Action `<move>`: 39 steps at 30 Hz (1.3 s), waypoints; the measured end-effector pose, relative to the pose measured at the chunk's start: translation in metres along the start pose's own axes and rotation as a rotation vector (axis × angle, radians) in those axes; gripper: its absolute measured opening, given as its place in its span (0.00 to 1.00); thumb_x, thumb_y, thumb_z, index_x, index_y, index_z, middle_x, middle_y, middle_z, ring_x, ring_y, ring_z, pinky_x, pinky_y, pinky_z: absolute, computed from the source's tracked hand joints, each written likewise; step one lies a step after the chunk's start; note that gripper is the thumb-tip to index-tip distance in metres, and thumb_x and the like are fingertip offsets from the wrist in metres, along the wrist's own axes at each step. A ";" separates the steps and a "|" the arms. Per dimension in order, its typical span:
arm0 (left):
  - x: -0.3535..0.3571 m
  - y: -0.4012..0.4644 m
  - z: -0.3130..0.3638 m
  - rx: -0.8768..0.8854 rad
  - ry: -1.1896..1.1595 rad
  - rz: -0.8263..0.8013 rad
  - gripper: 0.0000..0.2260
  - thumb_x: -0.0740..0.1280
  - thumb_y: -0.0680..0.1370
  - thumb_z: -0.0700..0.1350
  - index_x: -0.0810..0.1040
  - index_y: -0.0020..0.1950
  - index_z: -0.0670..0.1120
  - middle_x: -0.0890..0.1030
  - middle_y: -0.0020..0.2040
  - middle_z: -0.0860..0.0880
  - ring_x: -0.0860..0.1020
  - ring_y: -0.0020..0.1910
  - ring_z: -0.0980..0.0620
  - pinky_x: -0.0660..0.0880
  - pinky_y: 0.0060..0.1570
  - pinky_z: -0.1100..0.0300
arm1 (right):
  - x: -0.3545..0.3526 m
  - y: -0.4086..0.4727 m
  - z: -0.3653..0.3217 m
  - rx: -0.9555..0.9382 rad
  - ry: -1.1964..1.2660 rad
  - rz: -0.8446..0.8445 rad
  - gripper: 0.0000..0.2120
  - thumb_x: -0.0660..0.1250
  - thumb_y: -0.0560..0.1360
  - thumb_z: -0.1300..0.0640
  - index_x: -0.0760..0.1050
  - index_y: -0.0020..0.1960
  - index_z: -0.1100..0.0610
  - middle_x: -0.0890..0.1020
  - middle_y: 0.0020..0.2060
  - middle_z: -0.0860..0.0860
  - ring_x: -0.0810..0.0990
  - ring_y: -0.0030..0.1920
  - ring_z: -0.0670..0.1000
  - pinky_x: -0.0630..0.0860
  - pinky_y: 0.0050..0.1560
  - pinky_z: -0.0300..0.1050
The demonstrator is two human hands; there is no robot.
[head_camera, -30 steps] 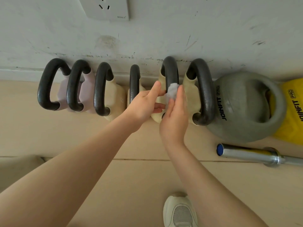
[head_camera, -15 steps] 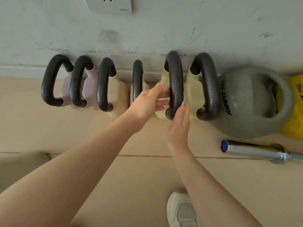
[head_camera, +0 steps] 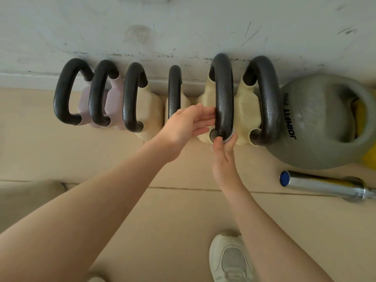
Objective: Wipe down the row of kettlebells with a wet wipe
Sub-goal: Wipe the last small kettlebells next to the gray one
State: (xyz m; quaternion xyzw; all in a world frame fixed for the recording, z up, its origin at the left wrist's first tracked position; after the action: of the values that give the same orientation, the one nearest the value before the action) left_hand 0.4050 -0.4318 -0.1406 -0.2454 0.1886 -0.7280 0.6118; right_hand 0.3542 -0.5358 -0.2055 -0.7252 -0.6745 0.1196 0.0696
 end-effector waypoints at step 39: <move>-0.010 -0.015 -0.017 0.019 0.182 0.190 0.19 0.52 0.81 0.53 0.75 0.62 0.46 0.79 0.56 0.51 0.77 0.54 0.53 0.72 0.57 0.56 | -0.024 0.019 -0.038 -1.503 -2.071 -0.355 0.20 0.51 0.75 0.58 0.71 0.64 0.57 0.81 0.53 0.50 0.75 0.60 0.53 0.55 0.71 0.52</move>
State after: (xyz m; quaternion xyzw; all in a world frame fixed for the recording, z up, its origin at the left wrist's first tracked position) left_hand 0.3845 -0.4202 -0.1473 -0.1534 0.2587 -0.6878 0.6606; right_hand 0.3811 -0.5585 -0.1716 -0.0574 -0.4020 0.2055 -0.8904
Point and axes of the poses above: each hand's wrist, its own y-axis towards the middle knuckle, its own x-axis out of the palm, z = x × y, the point moved 4 cm from there along y, towards the middle knuckle
